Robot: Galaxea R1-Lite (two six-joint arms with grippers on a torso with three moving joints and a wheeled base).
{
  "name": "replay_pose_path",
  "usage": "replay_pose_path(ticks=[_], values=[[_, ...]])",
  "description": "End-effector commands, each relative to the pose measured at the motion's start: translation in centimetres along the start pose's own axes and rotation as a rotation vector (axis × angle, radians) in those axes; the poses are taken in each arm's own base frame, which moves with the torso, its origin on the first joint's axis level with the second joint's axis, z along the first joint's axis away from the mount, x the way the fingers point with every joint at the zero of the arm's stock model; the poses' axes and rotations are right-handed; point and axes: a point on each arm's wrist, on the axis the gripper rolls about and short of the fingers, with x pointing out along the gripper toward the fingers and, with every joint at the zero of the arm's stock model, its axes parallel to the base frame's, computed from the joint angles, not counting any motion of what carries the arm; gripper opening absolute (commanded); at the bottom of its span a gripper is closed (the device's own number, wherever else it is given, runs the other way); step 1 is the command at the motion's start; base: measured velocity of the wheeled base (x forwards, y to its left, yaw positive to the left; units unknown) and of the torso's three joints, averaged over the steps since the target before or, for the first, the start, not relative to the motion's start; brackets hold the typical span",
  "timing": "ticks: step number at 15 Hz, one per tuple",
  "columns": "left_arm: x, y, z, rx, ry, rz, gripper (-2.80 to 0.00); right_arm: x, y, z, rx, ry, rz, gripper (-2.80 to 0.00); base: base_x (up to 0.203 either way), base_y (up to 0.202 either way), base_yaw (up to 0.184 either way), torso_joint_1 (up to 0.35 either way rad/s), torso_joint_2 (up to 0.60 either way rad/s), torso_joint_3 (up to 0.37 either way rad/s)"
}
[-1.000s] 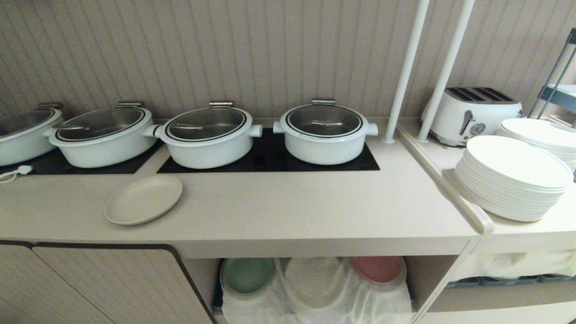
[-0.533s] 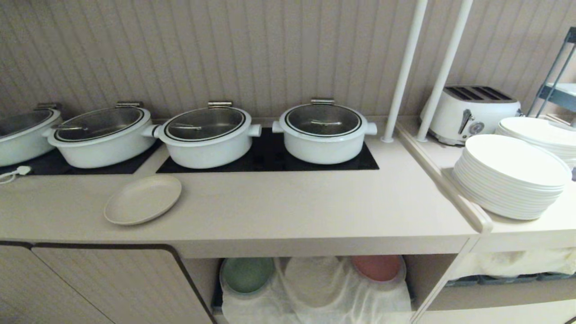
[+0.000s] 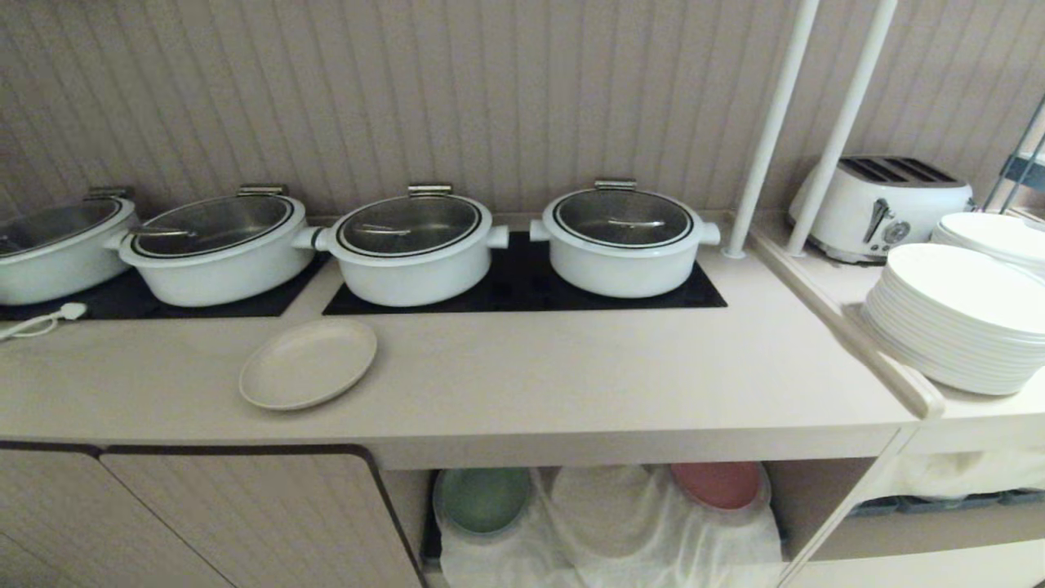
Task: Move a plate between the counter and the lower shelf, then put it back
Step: Pick up the plate
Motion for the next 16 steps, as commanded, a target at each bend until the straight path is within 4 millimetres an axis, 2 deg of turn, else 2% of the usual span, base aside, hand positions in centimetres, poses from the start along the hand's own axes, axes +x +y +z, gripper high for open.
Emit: replay_pose_path(ticks=[1,16], values=[[0.00,0.00,0.00,-0.001,-0.001,0.001,-2.80,0.01,0.00,0.01,-0.001,0.001,0.001,-2.80,0.000,0.194,-0.003,-0.002,0.01,0.002],[0.00,0.00,0.00,-0.001,-0.001,0.001,-2.80,0.00,0.00,0.02,0.000,0.001,0.001,-2.80,0.000,0.198,0.001,0.004,0.00,0.001]])
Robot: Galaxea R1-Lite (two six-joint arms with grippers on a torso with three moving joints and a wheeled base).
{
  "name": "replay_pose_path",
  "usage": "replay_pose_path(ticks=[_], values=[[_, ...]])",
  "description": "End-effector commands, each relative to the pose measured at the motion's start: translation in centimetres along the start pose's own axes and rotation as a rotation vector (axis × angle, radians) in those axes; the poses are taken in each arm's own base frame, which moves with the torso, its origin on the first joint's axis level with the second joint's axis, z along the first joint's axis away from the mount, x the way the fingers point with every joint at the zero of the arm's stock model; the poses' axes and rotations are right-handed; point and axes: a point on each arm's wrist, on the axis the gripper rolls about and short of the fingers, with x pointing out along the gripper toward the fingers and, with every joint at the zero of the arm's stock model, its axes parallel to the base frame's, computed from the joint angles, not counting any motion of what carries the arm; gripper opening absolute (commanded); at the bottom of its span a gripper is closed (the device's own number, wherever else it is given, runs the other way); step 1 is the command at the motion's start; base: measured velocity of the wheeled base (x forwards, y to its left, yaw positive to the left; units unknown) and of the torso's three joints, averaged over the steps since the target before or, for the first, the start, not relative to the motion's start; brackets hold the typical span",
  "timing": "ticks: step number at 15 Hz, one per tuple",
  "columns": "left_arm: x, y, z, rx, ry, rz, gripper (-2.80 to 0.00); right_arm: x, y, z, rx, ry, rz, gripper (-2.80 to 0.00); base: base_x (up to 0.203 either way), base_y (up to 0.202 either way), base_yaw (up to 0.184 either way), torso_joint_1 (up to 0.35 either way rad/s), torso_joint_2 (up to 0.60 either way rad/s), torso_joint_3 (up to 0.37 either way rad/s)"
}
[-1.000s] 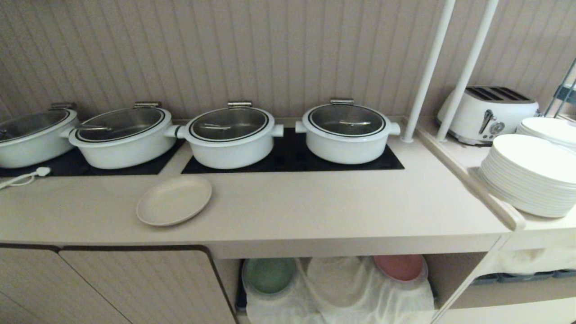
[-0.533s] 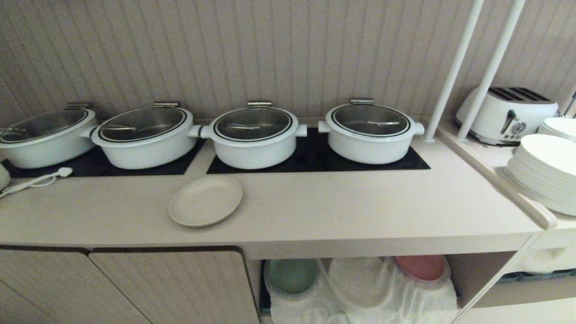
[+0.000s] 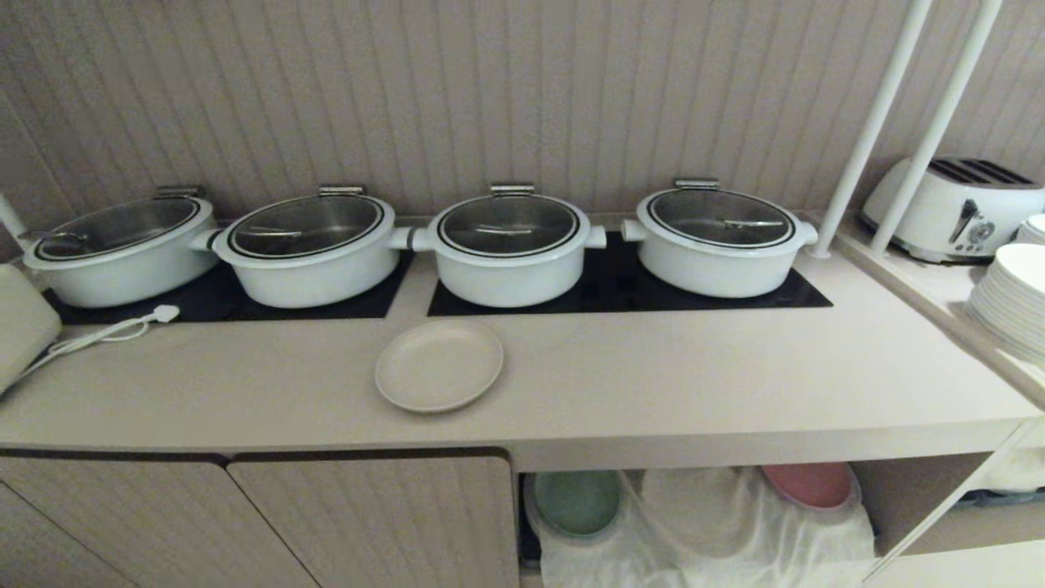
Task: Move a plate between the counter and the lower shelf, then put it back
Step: Pick up the plate
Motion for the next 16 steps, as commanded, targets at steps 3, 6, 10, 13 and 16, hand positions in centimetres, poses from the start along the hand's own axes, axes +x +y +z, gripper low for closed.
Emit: replay_pose_path(ticks=[3,6,10,13,16], values=[[0.00,0.00,0.00,0.001,-0.001,0.003,-2.80,0.00,0.00,0.02,-0.001,0.001,0.001,-2.80,0.000,0.196,-0.002,0.002,0.00,0.003],[0.00,0.00,0.00,0.001,-0.001,0.003,-2.80,0.01,0.00,-0.01,-0.001,0.002,0.001,-2.80,0.000,0.197,0.001,0.001,0.00,0.002],[0.00,0.00,0.00,0.001,-0.001,0.003,-2.80,0.00,0.00,0.02,-0.001,0.001,0.001,-2.80,0.000,0.195,-0.001,0.001,0.00,0.000],[0.00,0.00,0.00,0.001,-0.001,0.003,-2.80,0.01,0.00,0.00,-0.001,0.001,0.001,-2.80,0.000,0.196,-0.001,0.004,0.00,0.003],[0.00,0.00,0.00,0.001,-0.001,0.003,-2.80,0.01,0.00,0.00,-0.001,0.001,0.001,-2.80,0.000,0.196,-0.003,0.002,0.00,0.001]])
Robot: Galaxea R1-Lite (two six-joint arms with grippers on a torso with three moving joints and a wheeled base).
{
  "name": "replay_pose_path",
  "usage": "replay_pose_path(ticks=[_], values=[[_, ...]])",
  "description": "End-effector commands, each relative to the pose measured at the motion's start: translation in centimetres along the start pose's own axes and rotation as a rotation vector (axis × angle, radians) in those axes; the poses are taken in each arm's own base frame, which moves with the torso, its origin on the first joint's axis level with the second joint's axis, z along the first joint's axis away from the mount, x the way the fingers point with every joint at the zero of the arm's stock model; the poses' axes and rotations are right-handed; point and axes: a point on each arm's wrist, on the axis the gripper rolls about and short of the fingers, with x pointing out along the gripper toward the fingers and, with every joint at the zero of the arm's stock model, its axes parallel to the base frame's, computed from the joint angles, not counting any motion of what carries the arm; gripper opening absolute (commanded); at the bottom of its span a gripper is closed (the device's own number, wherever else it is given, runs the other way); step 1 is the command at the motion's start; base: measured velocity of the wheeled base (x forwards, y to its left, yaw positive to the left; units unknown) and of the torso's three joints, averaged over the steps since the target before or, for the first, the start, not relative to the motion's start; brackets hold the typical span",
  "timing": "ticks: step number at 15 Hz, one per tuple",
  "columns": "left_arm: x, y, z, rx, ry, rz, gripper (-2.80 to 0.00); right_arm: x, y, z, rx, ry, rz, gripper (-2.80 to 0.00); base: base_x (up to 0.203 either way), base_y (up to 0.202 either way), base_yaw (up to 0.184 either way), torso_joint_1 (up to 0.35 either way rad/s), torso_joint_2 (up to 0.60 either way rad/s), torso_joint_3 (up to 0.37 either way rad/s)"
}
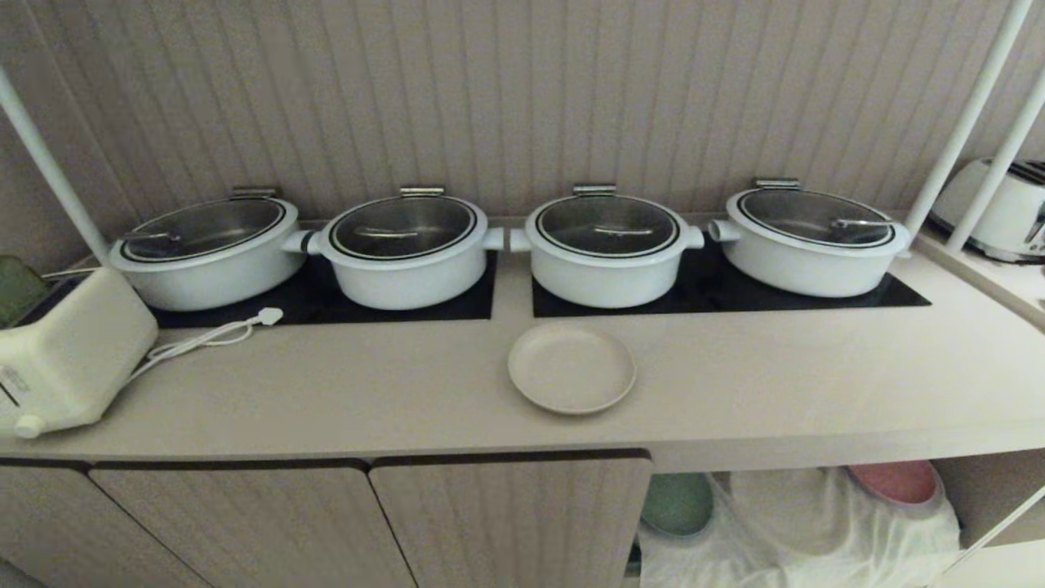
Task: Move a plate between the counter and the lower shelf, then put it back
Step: Pick up the plate
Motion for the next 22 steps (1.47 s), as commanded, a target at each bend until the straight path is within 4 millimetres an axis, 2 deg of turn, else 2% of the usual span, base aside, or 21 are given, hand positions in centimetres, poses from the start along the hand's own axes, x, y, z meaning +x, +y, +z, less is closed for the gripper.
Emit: replay_pose_path(ticks=[1,3,22], values=[[0.00,0.00,0.01,-0.001,-0.001,0.001,-2.80,0.02,0.00,-0.03,0.000,0.002,0.001,-2.80,0.000,0.195,0.002,0.003,0.00,0.007],[0.00,0.00,0.01,-0.001,-0.001,0.000,-2.80,0.01,0.00,0.00,-0.001,0.001,0.001,-2.80,0.000,0.137,0.001,-0.003,0.00,0.005],[0.00,0.00,0.01,0.003,-0.001,-0.001,-2.80,0.02,0.00,-0.02,0.000,0.002,0.000,-2.80,0.000,0.000,0.000,0.000,0.00,0.000]])
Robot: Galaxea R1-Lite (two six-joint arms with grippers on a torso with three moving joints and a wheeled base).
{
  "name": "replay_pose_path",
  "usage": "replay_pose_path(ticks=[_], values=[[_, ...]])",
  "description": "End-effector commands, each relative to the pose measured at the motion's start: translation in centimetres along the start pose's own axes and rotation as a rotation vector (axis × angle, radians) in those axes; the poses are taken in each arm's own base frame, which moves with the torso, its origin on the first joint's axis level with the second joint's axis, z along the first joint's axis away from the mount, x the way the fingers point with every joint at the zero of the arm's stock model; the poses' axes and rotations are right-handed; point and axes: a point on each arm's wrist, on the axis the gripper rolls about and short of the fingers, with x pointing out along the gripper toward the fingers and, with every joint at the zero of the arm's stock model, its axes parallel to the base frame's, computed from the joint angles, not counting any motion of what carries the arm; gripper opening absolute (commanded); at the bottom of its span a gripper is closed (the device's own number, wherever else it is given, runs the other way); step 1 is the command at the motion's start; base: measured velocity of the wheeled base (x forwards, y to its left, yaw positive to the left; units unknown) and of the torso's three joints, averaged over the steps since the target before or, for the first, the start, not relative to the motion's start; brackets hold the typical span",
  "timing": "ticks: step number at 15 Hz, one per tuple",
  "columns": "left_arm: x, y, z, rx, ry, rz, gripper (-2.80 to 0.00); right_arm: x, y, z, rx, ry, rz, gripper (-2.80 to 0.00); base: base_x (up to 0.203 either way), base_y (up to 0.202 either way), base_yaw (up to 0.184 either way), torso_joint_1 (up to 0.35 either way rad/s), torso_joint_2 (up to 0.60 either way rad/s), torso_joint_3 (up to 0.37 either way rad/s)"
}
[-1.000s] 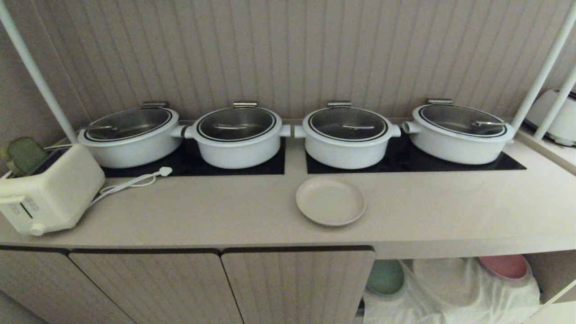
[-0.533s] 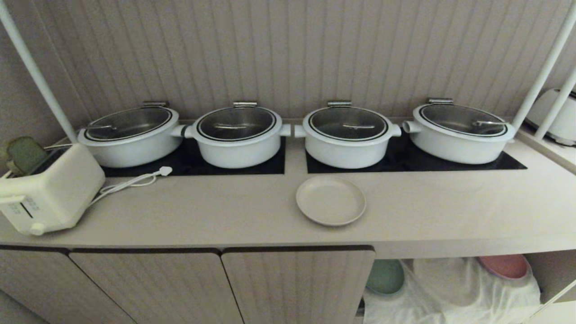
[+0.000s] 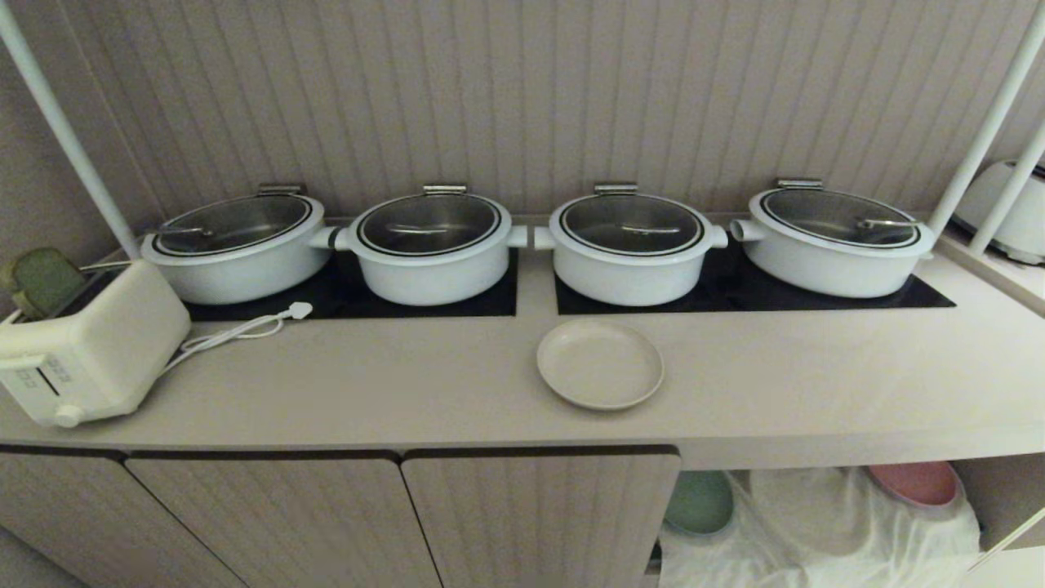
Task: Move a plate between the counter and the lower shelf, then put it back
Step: Pick up the plate
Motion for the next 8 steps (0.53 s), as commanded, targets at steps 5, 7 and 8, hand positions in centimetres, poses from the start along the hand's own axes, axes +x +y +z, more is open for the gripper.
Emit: replay_pose_path(ticks=[5,7,8], values=[[0.00,0.00,0.01,-0.001,-0.001,0.001,-2.80,0.00,0.00,0.02,0.000,0.001,0.001,-2.80,0.000,0.000,0.000,0.000,0.00,0.000],[0.00,0.00,0.01,-0.001,-0.001,0.001,-2.80,0.01,0.00,0.02,0.000,0.001,0.001,-2.80,0.000,0.000,0.000,0.000,0.00,0.000],[0.00,0.00,0.01,-0.001,-0.001,0.001,-2.80,0.02,0.00,-0.02,-0.001,0.002,0.001,-2.80,0.134,0.000,-0.003,-0.012,0.00,0.002]])
